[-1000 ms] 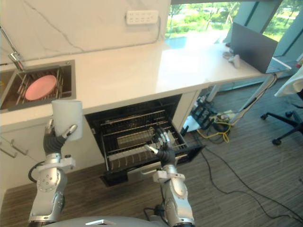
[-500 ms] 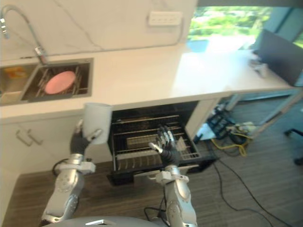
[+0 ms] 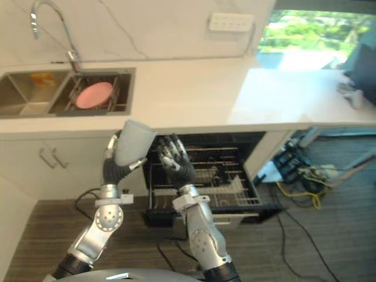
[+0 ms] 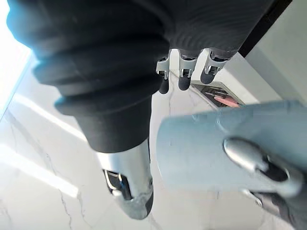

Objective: Walk over to the sink, pick up the cup, carry it to the dishwasher, place the cup inside the dishwasher, then close the dishwasher door

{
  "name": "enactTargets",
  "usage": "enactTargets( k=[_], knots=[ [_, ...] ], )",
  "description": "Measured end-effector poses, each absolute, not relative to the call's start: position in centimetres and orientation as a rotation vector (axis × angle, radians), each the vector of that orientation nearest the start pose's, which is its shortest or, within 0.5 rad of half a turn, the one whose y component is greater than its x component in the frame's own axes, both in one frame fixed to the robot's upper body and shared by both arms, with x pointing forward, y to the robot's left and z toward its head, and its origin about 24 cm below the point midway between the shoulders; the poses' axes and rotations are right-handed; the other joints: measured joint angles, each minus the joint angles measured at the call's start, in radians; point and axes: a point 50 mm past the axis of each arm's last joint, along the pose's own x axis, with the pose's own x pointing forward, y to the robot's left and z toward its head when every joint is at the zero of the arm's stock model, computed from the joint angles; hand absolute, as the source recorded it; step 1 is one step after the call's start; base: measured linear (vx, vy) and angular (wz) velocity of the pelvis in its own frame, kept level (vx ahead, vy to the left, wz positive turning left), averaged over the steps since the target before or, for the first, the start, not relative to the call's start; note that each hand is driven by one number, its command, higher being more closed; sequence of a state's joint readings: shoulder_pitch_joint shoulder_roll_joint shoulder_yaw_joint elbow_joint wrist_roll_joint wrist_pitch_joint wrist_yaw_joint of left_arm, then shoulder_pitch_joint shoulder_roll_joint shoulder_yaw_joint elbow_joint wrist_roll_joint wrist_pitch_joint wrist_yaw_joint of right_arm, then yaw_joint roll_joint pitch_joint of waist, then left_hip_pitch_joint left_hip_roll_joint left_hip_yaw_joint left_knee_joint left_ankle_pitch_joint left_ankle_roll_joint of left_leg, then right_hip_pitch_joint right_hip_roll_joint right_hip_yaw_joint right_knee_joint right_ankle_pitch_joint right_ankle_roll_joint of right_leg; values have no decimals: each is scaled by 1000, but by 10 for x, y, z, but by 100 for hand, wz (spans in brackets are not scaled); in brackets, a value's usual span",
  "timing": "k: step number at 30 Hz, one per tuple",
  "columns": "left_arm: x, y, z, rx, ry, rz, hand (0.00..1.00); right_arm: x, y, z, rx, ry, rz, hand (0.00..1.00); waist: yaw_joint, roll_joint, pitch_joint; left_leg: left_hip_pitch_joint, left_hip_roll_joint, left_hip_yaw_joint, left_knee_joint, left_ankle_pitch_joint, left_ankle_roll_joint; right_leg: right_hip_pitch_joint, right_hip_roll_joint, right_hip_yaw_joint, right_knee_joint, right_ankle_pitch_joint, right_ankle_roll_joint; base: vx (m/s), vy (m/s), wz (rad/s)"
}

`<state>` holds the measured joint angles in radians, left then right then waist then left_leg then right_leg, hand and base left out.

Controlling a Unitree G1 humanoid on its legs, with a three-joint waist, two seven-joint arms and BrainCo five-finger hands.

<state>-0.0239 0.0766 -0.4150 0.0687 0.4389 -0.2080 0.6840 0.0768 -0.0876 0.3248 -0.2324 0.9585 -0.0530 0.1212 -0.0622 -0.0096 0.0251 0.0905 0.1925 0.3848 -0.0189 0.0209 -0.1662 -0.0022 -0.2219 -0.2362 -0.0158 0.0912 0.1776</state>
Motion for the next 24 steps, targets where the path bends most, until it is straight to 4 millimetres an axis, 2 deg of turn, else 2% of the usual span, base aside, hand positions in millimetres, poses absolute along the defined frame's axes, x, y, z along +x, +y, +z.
enactTargets(
  k=[4,7,14,20,24],
  knots=[
    [239,78,60,398,-424,203,100,223,-85,83,936,-65,449,0,-19,4,1,2,-1,15,1,3,-5,-12,2,20,-1,11,0,-13,1,-19],
    [240,75,64,421,-471,224,100,223,-84,80,932,-35,434,0,-22,5,1,3,-2,31,0,2,-5,-22,4,34,-5,19,-1,-23,-3,-16],
    [241,63,67,475,-536,234,100,224,-82,76,885,23,390,0,-22,3,2,25,-2,84,-2,-9,-3,-38,12,69,-19,46,-10,-36,-8,-23],
    [242,53,74,505,-603,241,100,225,-84,73,848,75,353,0,-24,3,2,34,-2,86,-2,-15,-6,-40,23,90,-38,63,-13,-33,-22,-15],
    [240,47,69,526,-598,219,100,232,-79,81,837,73,356,0,-24,2,1,34,-1,88,-2,-16,-8,-54,31,95,-43,75,-23,-33,-24,-16]
  ],
)
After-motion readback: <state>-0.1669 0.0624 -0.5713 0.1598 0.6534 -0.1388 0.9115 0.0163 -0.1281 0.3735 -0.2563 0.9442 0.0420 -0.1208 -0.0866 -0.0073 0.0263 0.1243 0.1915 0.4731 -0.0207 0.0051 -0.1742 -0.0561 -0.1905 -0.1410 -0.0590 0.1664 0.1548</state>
